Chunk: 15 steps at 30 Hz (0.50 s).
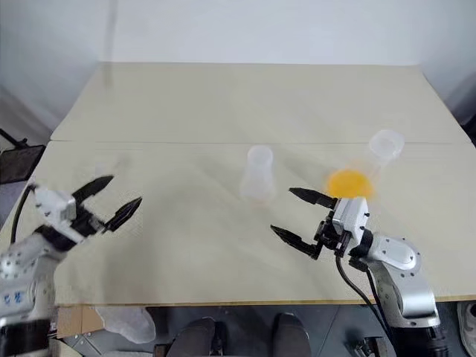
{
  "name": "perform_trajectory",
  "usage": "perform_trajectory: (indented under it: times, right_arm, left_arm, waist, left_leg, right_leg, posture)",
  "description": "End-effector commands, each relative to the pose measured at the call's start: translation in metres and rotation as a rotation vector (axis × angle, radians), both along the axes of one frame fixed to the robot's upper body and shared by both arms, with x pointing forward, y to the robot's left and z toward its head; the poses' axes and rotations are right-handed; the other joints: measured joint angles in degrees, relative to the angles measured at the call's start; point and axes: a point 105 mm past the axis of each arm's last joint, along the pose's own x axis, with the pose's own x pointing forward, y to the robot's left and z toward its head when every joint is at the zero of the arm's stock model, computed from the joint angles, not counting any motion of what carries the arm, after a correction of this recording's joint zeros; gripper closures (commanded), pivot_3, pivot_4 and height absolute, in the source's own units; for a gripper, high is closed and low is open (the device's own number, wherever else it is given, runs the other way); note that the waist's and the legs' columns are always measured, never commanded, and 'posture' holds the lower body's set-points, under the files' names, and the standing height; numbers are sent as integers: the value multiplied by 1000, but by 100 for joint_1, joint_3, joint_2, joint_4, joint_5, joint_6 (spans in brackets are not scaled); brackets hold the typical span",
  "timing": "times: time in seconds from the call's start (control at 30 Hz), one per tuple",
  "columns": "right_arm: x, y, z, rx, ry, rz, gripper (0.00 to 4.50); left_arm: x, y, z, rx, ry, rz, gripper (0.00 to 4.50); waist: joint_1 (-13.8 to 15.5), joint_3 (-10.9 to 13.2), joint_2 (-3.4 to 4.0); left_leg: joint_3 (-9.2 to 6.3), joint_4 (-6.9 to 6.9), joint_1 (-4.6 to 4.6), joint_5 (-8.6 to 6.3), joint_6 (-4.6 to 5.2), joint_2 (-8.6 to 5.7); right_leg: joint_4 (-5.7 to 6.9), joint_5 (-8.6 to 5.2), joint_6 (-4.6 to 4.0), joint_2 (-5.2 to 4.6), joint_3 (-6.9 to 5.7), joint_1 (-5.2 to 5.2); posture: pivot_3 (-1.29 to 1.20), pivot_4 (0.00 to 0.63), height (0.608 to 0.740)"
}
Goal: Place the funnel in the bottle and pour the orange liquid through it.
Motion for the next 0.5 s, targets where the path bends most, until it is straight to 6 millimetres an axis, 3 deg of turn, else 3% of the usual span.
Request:
perform_trajectory:
  times: [0.03,0.17,0.27,0.37,0.5]
  right_arm:
    - [2,7,3,-3,0,63,0]
    - [4,10,2,-10,10,93,0]
    - [5,10,0,-17,18,105,0]
    - [6,10,0,-18,18,105,0]
    - [7,8,2,-26,4,86,0]
  left_arm:
    - [-31,33,5,-45,-57,218,64]
    - [-52,41,-9,-25,-14,289,64]
    - [-54,37,-8,-32,-21,316,64]
    - [-41,28,-8,-24,-11,296,64]
    - [1,20,-1,-18,-12,287,64]
  waist:
    - [30,-4,-7]
    - [91,-9,-16]
    - [127,-9,-17]
    - [134,-11,-17]
    - [138,-11,-18]
  left_leg:
    - [1,2,2,-2,4,3]
    - [-3,7,0,-7,8,0]
    - [1,8,-1,-10,11,1]
    - [3,9,0,-11,11,1]
    - [5,12,-1,-11,11,-12]
  right_leg:
    - [1,0,0,-4,3,2]
    - [0,0,0,-7,-1,5]
    - [-5,0,0,-7,1,6]
    - [-4,0,0,-7,2,5]
    - [-1,0,0,-4,0,4]
  posture:
    - [0,150,740]
    - [0,150,740]
    - [0,150,740]
    - [0,150,740]
    - [0,150,740]
